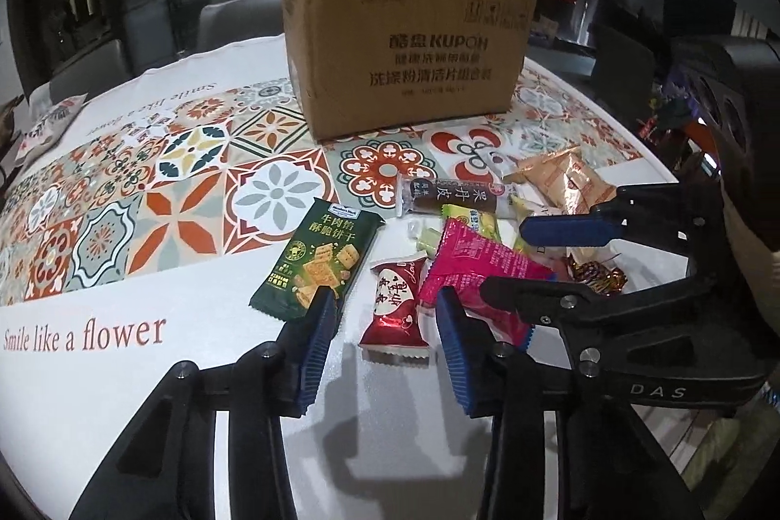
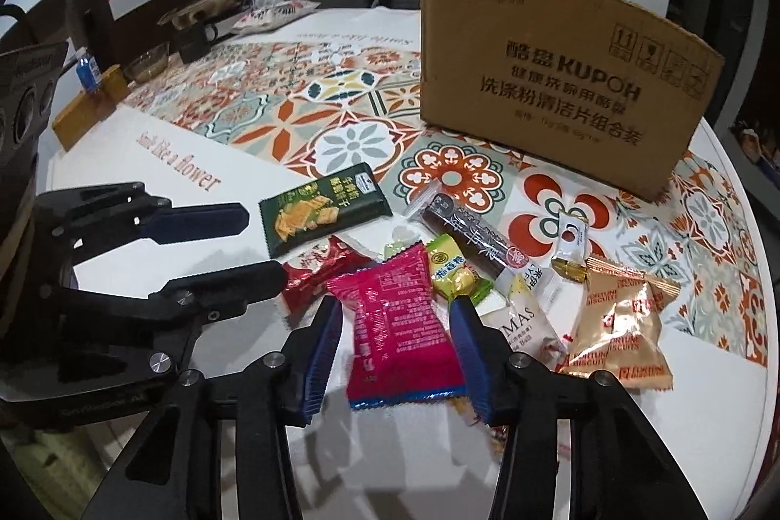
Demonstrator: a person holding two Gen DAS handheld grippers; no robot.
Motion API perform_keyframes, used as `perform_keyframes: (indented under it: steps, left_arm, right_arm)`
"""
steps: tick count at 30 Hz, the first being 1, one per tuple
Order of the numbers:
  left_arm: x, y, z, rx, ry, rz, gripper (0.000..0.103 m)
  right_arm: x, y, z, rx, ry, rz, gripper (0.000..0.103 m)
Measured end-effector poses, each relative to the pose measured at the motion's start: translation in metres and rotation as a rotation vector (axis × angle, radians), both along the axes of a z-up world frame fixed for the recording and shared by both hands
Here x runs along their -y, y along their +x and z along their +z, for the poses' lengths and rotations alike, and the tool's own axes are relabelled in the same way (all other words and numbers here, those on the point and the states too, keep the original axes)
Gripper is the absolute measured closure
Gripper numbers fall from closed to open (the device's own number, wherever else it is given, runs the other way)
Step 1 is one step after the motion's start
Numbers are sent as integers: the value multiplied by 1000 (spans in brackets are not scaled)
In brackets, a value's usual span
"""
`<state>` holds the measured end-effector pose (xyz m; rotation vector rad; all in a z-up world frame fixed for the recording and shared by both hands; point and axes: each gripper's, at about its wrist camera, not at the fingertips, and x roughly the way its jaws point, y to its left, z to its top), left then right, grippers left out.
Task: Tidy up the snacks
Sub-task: 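Grasp the pink packet with the right tool while the left tool grasps the red-and-white packet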
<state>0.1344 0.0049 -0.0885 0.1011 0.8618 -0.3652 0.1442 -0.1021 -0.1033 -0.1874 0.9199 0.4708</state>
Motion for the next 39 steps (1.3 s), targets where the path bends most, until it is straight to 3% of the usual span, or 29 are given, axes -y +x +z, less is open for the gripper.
perform_keyframes:
  steps: [6,18,24,39]
  left_arm:
    - [0,13,-10,-56,-20,-10,68]
    - [0,29,-26,-149,-70,11,78]
    - [1,27,-23,-143,-63,25,81]
    - [-2,14,20,-42,-54,76,81]
  right_arm:
    - [2,14,-11,-79,11,9,56]
    - [-1,20,-18,-109,34,4,61]
    - [3,20,-17,-114,71,-23,69]
    - [13,6,10,-31,125,-93,70]
